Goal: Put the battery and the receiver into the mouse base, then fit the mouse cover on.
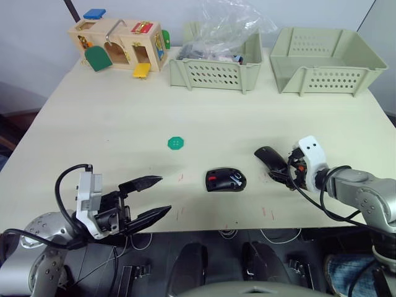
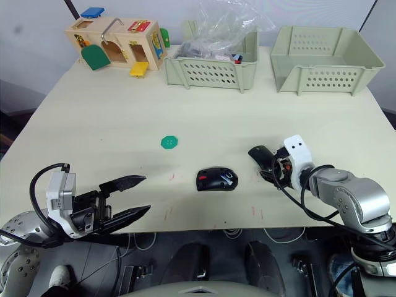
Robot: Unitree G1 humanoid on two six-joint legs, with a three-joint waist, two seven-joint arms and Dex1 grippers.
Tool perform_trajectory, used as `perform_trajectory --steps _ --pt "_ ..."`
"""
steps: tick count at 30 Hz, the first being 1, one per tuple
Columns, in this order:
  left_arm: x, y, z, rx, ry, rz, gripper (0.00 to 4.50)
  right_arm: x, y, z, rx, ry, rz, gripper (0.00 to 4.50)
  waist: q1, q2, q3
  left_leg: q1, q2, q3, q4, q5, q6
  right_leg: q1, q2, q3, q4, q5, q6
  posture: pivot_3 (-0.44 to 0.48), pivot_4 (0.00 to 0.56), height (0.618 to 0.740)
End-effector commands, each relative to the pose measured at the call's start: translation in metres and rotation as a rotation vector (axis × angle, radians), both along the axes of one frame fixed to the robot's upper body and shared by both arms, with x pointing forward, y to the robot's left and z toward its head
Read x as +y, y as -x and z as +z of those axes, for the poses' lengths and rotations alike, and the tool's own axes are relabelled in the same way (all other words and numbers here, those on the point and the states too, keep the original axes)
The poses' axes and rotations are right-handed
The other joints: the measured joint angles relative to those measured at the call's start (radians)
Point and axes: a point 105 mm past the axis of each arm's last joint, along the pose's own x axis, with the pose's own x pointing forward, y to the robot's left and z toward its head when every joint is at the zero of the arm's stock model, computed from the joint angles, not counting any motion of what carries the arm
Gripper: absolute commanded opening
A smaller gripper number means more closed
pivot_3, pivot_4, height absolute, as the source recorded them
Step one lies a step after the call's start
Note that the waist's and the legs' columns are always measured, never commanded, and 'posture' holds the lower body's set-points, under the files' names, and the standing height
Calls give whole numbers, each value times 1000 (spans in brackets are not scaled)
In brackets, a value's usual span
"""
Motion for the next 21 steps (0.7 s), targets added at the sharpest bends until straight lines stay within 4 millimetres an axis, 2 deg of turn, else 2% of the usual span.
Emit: perform_trajectory --steps 1,21 --pt "-2 1 3 -22 -10 -14 4216 0 0 9 -43 0 5 4500 0 0 0 0 0 0 0 0 0 0 0 0 0 0 0 0 150 740" --pt "-2 0 3 -24 -12 -15 4216 1 4 10 -73 -13 -19 4500 0 1 1 -2 1 0 -1 0 0 -2 0 0 -1 0 0 0 150 740"
